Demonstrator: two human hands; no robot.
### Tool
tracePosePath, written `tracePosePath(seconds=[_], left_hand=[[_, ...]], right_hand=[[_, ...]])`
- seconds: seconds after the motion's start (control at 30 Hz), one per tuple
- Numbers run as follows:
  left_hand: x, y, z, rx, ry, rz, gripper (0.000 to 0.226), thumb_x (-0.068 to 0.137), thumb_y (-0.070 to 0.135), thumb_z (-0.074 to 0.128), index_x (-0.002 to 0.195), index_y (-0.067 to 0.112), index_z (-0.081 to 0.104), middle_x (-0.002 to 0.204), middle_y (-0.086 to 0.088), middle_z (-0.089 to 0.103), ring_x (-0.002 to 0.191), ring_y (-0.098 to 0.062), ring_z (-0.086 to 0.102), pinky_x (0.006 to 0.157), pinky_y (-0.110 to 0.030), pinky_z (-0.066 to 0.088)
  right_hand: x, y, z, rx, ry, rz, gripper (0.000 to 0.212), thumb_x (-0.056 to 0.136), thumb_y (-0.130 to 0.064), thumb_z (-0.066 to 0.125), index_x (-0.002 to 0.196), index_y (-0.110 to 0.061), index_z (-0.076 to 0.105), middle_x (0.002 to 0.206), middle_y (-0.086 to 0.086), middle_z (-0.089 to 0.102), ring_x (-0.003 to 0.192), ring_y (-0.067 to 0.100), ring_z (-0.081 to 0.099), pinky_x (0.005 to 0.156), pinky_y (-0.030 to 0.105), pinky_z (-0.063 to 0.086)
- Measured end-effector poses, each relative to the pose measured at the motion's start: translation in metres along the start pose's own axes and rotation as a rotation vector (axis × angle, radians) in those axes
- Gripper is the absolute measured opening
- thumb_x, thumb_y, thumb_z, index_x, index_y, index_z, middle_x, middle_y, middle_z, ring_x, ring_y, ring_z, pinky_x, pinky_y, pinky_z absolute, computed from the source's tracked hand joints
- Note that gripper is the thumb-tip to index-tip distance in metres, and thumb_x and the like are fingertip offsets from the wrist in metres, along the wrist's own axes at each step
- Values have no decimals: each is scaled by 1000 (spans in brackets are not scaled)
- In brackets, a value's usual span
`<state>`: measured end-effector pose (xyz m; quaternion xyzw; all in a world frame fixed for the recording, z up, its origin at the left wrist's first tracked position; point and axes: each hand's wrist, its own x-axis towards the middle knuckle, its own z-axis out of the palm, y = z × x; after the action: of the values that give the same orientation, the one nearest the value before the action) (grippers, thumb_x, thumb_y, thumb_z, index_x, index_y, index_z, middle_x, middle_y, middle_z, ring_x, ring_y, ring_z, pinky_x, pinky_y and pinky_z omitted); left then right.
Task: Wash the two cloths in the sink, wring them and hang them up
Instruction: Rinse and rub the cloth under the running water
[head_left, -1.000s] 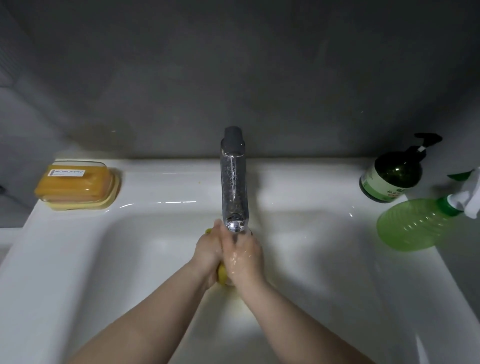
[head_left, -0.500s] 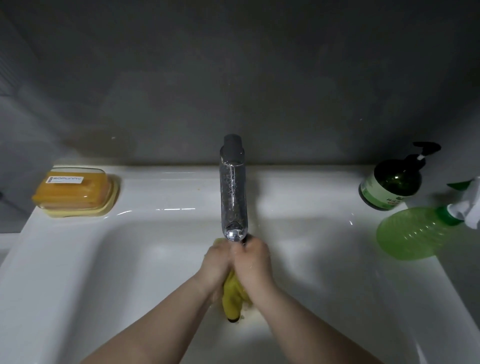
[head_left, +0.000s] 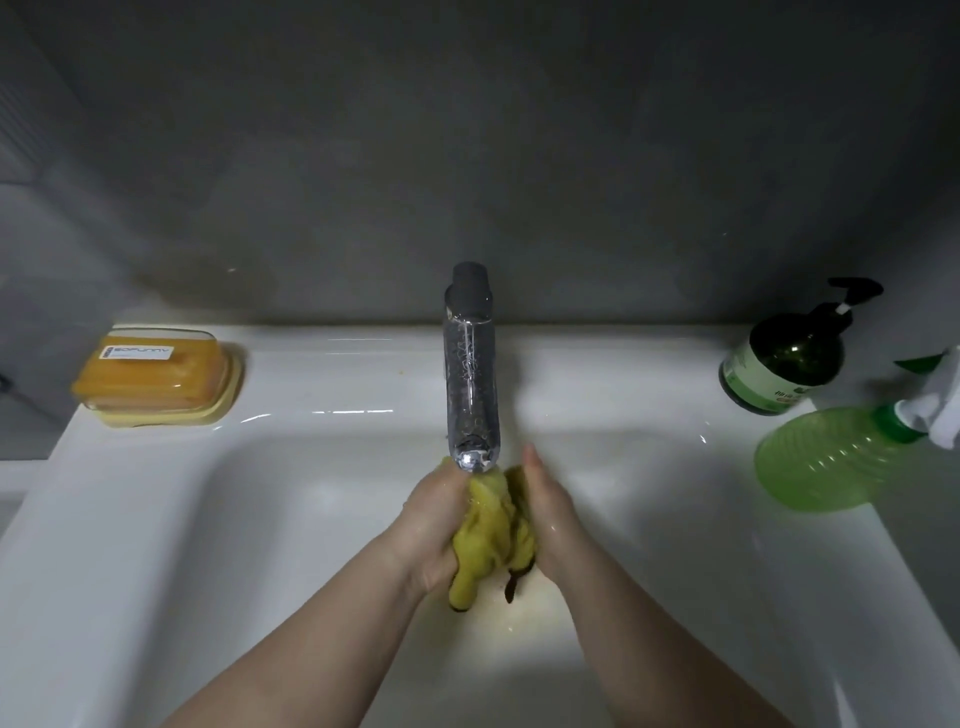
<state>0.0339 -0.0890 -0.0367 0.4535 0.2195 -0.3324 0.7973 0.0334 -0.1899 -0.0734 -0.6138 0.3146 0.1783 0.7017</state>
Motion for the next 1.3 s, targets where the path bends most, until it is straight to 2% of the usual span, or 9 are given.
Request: tracePosePath(seconds=[0.1,0.27,0.4,0.57,0.73,0.87,1.03,1.13,1.3], left_hand=[[1,10,-15,16,-65,67,27,89,8,42,63,9,50,49,-5,56,44,-15,57,45,-20,51],[-6,15,-39,21,-83,30,15,79,12,52,77,6,66,66,-13,71,58,-21,70,52,-29,58],[-6,9,-57,51,-37,56,26,92,11,43,83,4,66,67,-7,74,59,-15,71,49,-23,56],[-2,-1,-53,325,215,161,29,94,28,44,80,10,63,62,1,70,53,-8,66,45,-15,49],[3,-12,-18,310,352,184,35,97,31,35,69,12,47,52,-6,47,24,-8,43,29,-8,29],[2,-22,-4,477,297,240,38,93,27,38,57,15,44,46,-3,45,33,-14,41,33,-17,29],[0,-10,-11,553,289,337,38,91,0,39,55,11,42,38,7,40,30,-6,38,31,-12,28],[-7,-21,-7,409,182,242,38,93,6,38,55,7,43,27,-3,39,20,-16,35,30,-12,29],[0,-13,-15,275,221,236,28,91,6,44,63,12,46,48,-5,43,35,-11,42,39,-15,34]], right_hand=[[0,16,-17,-79,-208,57,49,84,-52,49,108,-12,64,111,12,67,105,26,63,100,42,45],[-6,19,-36,-228,-542,49,15,73,-17,66,87,-16,65,70,-5,72,64,8,67,62,20,54],[-5,18,-38,59,-355,-45,31,62,-18,57,88,-1,60,63,11,61,53,20,56,55,25,45],[-14,13,-37,190,-190,-40,22,87,-21,48,100,-7,58,67,6,64,56,17,59,46,20,40],[-32,23,20,-165,135,-200,29,87,-34,54,64,-15,56,60,-2,62,52,6,62,46,15,42],[-26,10,29,-475,339,-267,41,92,-40,38,87,-7,63,96,17,68,94,32,61,76,32,44],[-42,17,45,-653,285,-413,41,92,-36,39,81,-4,61,93,20,68,92,36,60,73,36,43],[-29,5,33,-562,345,-330,33,92,-28,40,78,-7,61,93,21,66,90,34,60,71,35,42],[-38,15,45,-606,272,-409,38,88,-37,41,60,-12,48,85,22,67,83,37,60,63,34,39]])
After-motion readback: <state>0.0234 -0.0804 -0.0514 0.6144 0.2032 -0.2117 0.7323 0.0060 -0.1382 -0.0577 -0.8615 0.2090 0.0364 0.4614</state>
